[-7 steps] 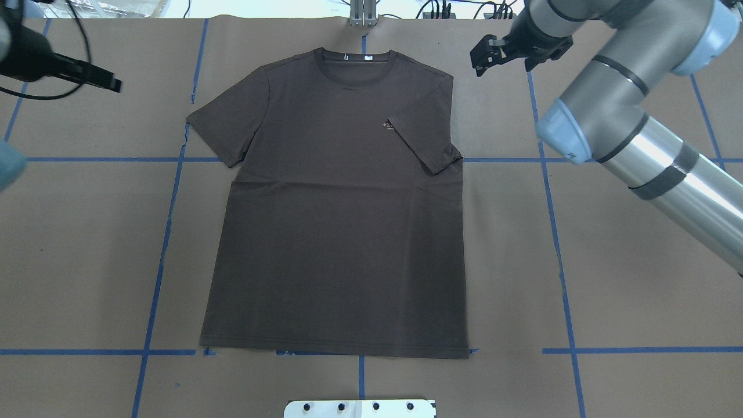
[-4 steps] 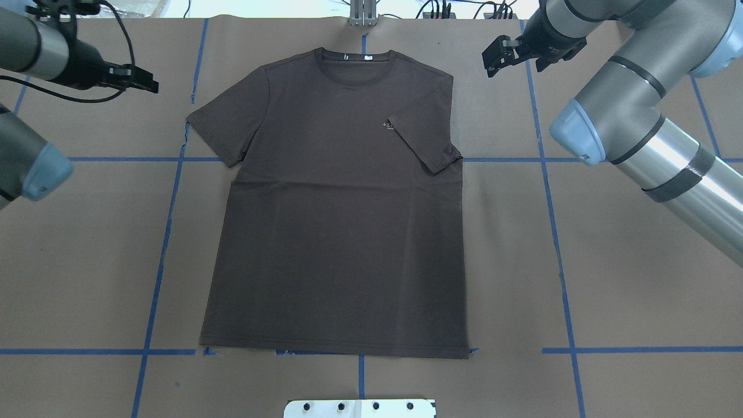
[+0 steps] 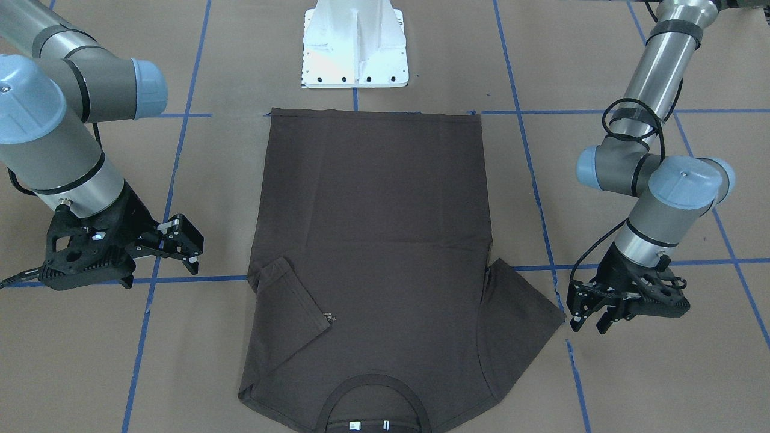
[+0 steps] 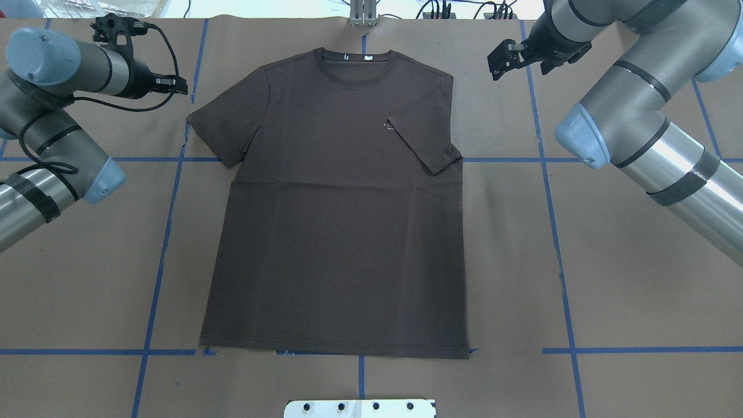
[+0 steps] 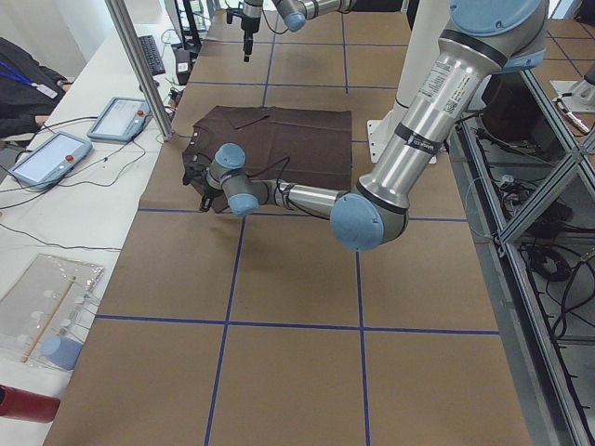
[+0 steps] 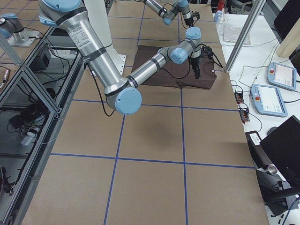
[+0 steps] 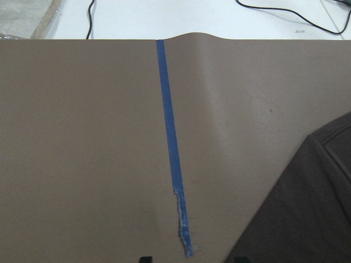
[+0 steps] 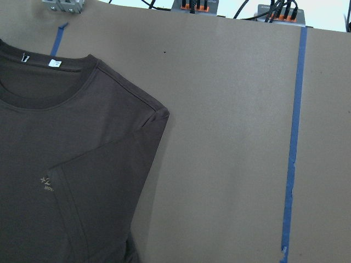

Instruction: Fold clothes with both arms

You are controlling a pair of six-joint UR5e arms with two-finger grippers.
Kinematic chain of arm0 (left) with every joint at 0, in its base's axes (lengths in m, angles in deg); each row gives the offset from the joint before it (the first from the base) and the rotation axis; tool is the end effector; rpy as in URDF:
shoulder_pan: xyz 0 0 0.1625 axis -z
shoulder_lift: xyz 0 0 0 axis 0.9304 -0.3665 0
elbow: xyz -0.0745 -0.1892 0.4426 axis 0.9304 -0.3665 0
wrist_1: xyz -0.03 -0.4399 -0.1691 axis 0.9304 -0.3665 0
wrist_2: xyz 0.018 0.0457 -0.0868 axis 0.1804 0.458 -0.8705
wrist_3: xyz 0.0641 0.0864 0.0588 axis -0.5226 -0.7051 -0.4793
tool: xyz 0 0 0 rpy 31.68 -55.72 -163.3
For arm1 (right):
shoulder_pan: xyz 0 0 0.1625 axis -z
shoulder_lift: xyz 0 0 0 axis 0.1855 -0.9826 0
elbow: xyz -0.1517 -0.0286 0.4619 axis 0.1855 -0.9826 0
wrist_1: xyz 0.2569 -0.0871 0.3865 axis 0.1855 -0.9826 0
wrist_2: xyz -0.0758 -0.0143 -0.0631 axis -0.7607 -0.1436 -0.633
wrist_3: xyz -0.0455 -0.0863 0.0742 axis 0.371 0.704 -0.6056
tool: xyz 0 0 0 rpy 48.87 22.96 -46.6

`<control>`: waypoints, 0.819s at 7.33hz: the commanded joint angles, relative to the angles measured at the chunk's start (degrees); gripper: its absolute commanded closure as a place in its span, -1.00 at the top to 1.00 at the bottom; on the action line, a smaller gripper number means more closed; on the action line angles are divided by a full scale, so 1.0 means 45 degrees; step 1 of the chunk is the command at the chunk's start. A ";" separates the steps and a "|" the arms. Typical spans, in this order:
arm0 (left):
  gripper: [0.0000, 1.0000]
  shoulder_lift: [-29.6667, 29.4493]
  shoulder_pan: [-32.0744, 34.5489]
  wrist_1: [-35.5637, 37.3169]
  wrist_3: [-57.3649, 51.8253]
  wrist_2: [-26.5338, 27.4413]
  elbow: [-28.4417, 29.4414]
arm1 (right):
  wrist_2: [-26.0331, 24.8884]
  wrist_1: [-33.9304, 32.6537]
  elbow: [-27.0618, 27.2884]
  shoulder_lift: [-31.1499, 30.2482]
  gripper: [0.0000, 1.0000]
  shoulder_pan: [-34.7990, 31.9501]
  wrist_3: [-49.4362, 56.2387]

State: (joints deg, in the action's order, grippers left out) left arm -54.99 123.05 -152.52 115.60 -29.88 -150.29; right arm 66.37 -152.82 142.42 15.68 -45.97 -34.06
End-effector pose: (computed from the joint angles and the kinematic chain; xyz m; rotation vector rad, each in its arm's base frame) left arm 0.4133 -0.7497 0.5333 0.5411 0.8933 -0.1238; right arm -0.3674 -0.6967 0.3023 0.3208 -0.8292 -0.0477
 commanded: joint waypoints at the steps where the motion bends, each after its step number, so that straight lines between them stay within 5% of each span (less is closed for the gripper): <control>1: -0.14 -0.0060 -0.0536 -0.0270 0.0486 0.0255 0.0340 | -0.0015 0.0003 -0.0009 -0.0031 1.00 0.0013 0.0000; 6: -0.16 0.0037 -0.0890 -0.0270 0.0530 0.0314 0.0340 | -0.0015 0.0003 0.0011 -0.0109 1.00 0.0013 0.0000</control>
State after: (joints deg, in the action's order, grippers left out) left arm -55.03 119.23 -153.73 117.97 -28.47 -148.80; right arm 66.30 -152.80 142.46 15.21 -45.91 -34.06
